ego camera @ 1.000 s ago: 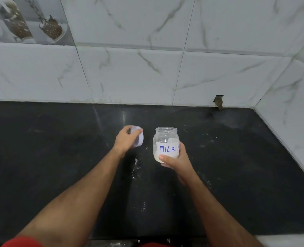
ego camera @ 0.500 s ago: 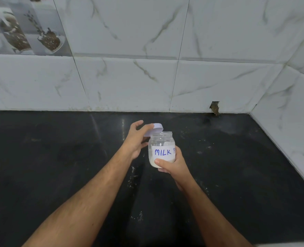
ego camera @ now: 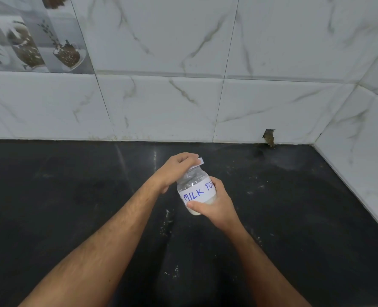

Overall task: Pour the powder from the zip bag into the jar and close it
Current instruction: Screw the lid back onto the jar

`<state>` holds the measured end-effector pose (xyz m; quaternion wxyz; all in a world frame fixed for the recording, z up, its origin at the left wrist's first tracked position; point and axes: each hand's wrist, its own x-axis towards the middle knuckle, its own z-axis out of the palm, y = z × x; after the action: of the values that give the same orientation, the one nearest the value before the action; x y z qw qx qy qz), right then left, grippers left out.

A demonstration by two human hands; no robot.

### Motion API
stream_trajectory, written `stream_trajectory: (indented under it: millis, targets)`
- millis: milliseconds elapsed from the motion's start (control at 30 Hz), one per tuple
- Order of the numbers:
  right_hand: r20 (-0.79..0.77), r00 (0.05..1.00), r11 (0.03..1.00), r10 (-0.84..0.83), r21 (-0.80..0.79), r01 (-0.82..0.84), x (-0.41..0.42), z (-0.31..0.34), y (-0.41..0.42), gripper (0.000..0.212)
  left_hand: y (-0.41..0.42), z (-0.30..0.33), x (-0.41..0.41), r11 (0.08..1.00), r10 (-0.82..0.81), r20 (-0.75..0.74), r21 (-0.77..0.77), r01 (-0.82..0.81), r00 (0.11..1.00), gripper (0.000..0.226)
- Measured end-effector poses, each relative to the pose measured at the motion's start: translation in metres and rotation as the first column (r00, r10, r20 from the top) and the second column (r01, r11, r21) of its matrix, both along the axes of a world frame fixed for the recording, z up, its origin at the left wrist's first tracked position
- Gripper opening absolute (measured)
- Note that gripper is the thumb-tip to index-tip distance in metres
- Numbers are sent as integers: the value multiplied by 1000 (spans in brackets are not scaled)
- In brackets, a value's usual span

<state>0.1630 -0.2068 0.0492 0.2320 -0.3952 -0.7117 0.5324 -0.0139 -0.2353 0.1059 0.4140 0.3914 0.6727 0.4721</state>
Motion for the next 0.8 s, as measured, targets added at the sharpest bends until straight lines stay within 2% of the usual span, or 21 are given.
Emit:
stream_trajectory:
  millis: [67, 100, 167, 333, 500, 667, 733, 800]
  targets:
    - [67, 998, 996, -18, 83, 12, -3, 4, -3, 82, 1, 1, 3, 1000, 5, -29, -6, -5, 1000, 25]
    - [84, 996, 992, -34, 123, 24, -4, 6, -5, 81, 2, 2, 4, 1000, 14, -45, -7, -14, 999, 25]
    - [68, 995, 983, -79, 172, 66, -6, 6, -8, 80, 2, 2, 5, 999, 53, -60, 1, -53, 997, 38]
    - [15, 986, 945, -166, 288, 155, -7, 11, -9, 75, 2, -2, 7, 995, 103, 2, 15, -103, 995, 52]
    - [109, 967, 901, -230, 398, 170, -9, 10, -12, 102, 4, 0, 16, 991, 135, -22, 6, -135, 991, 54]
    - [192, 945, 790, -263, 605, 97, -9, 10, -13, 103, 5, 3, 20, 980, 181, -66, -69, -185, 981, 56]
    - [216, 938, 759, -272, 647, 71, -11, 11, -12, 100, 6, 1, 22, 975, 190, -102, -95, -199, 977, 58]
    - [212, 939, 760, -272, 646, 74, -12, 11, -12, 99, 6, -1, 23, 971, 214, -75, -88, -220, 974, 60]
